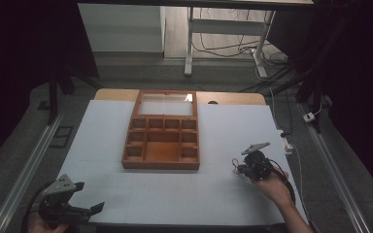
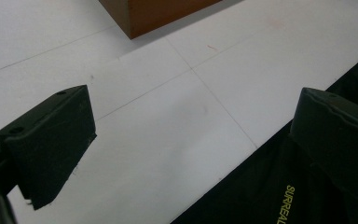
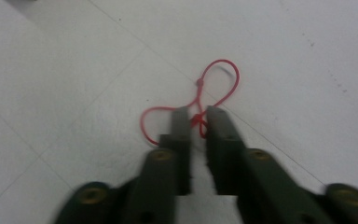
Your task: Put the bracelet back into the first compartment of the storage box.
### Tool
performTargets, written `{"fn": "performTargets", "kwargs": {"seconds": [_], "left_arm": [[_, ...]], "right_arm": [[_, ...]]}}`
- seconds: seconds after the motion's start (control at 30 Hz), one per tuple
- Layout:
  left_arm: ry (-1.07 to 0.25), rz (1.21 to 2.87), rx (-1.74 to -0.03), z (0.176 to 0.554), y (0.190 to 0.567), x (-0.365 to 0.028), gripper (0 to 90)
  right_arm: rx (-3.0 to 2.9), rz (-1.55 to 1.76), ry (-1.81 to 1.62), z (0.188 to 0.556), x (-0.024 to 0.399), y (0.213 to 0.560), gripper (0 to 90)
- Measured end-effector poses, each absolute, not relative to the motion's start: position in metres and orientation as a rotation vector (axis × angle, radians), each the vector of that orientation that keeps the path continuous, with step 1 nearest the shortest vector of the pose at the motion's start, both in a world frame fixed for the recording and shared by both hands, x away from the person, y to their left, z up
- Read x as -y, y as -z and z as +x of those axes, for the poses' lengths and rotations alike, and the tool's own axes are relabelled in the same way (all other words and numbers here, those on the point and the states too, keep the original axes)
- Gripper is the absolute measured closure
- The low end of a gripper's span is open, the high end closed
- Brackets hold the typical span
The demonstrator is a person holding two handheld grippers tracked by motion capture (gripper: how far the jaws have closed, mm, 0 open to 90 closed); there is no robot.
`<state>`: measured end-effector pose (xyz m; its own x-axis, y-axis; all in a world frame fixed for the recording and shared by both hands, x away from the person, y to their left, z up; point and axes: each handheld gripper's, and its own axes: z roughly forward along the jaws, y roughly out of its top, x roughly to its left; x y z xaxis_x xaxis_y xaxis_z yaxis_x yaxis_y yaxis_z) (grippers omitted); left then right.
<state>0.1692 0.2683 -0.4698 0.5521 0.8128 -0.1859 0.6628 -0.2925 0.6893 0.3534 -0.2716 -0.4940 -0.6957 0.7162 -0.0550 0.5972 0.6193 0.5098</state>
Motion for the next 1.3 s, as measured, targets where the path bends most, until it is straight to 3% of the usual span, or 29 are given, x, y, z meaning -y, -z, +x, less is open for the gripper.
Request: {"fn": "performTargets", "kwargs": {"seconds": [1.3], "left_arm": [[-0.248,2.051,-1.191,0.170,0.470,-0.268,0.7]], "right_arm": [[-2.497,0.968,-1.003,0.330,0.264,0.447,89.1]]}}
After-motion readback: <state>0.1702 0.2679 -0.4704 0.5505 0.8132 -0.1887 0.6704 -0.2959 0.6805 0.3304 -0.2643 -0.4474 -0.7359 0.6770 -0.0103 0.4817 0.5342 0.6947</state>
